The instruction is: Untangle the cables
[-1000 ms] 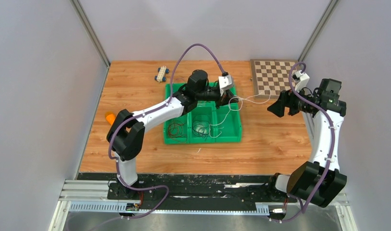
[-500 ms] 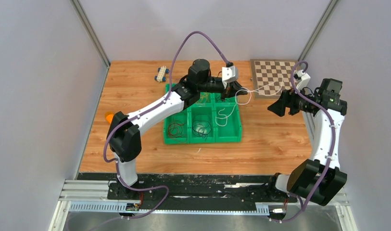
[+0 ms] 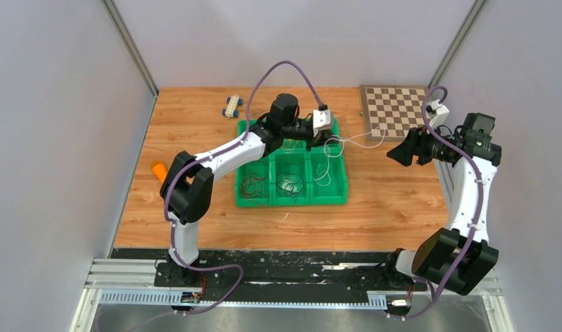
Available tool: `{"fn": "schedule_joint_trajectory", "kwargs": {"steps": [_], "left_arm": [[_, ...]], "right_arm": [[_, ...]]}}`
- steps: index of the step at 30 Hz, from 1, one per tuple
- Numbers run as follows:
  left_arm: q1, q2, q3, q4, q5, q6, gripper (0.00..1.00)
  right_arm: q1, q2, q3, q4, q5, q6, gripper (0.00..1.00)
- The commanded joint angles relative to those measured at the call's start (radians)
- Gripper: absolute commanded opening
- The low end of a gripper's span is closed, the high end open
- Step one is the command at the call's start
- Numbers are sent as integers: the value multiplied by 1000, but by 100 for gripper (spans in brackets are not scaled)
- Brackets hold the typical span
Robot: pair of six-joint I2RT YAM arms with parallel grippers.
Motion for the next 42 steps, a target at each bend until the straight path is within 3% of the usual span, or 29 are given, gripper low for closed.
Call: {"fn": "schedule_joint_trajectory", "kwargs": {"steps": [1,5,8,11,18,24,28,31,33,36,38,42], "left_arm": [[7,-73,-63,-220,73,332,0],[24,-67,-27,-560,80,664,0],[35,-51,15,-702,55,730,0],[38,-53,10,-709,41,734,0],[49,-56,-3,-651,41,705,0],[60,-90,-56,-583,41,703,0],[60,-87,-65,-559,38,689,0],[60,-80,-66,-527,36,672,0],[60,-73,-63,-516,36,661,0],[63,-65,-59,-503,40,630,0],[66,-59,-58,-486,42,589,0],[83,-41,-34,-413,43,376,0]], "right_arm": [[-4,-46,4,-15,-105,11,65],[4,-54,-40,-14,-189,19,59],[59,-39,-64,-3,-206,37,53],[122,-21,-87,27,-192,64,47],[296,4,-187,126,-4,79,46],[313,61,-223,189,147,148,53],[326,117,-233,191,119,180,62],[350,172,-226,199,47,216,64],[359,216,-222,211,-32,221,56],[386,263,-215,240,-66,199,19],[402,246,-217,274,-67,189,1],[493,98,-255,389,-31,149,0]]}}
